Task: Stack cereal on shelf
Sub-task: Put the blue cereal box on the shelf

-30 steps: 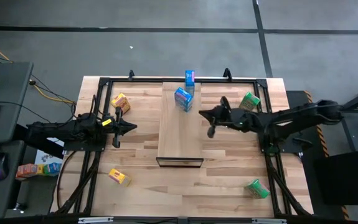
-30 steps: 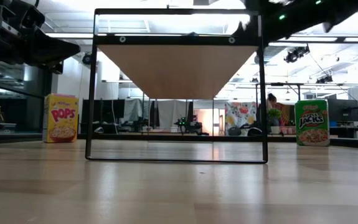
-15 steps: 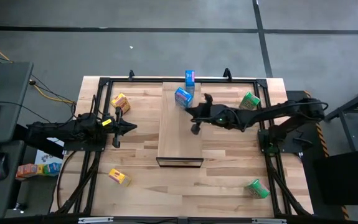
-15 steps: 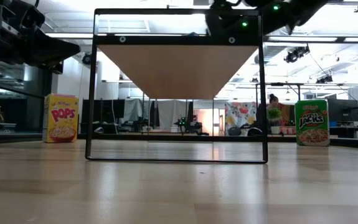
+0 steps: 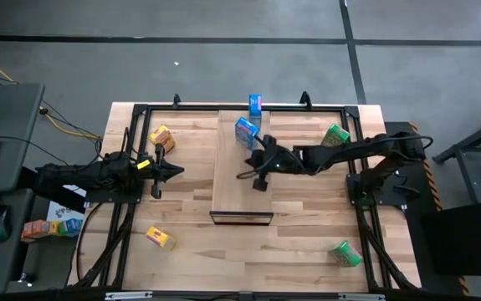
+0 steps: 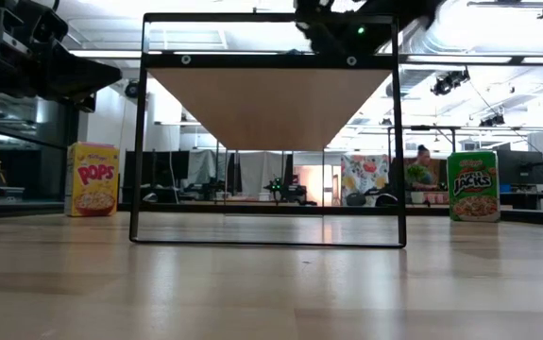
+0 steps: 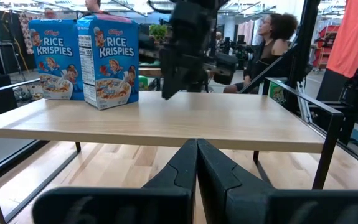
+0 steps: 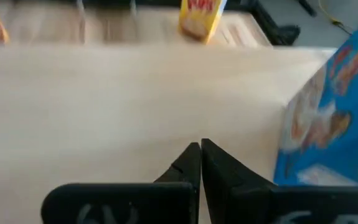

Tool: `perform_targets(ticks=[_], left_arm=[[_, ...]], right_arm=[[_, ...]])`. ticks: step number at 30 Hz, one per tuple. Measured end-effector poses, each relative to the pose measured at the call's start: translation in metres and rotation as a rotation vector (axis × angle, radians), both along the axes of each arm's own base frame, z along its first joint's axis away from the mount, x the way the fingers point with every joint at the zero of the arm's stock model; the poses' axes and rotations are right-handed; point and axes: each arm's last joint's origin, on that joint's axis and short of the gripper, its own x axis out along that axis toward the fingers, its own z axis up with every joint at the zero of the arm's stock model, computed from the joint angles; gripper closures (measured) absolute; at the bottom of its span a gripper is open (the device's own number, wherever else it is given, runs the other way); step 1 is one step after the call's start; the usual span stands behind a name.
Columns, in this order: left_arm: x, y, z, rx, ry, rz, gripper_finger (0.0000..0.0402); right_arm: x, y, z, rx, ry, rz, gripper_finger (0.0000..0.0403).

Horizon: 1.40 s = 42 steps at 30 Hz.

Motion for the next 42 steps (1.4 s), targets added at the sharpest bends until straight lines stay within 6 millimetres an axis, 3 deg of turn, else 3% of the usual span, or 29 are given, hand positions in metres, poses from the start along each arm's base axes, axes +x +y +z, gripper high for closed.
perform_targets(ticks=[8,15,28,37,42], left_arm=[[0.000,0.000,0.000,0.000,0.001,0.000,0.0398],[0.000,0.000,0.000,0.000,0.000,0.000,0.0398],[0.000,0.000,0.000,0.000,0.000,0.000,0.0398],[0.000,0.000,0.000,0.000,0.000,0.000,0.0398],[0.000,0.000,0.000,0.000,0.000,0.000,0.0398]], right_arm=[[-0.018,0.012,0.008,-0.266,0.076,-0.309,0.0403],[-0.012,0.000,0.008,-0.275,0.010,-0.406,0.0403],[0.018,-0.020,-0.001,-0.201,-0.144,-0.309,0.0403],[0.022,-0.036,0.007,-0.104,-0.275,-0.283,0.0403],[0.022,-0.030,0.004,-0.099,-0.242,-0.260,0.0403]])
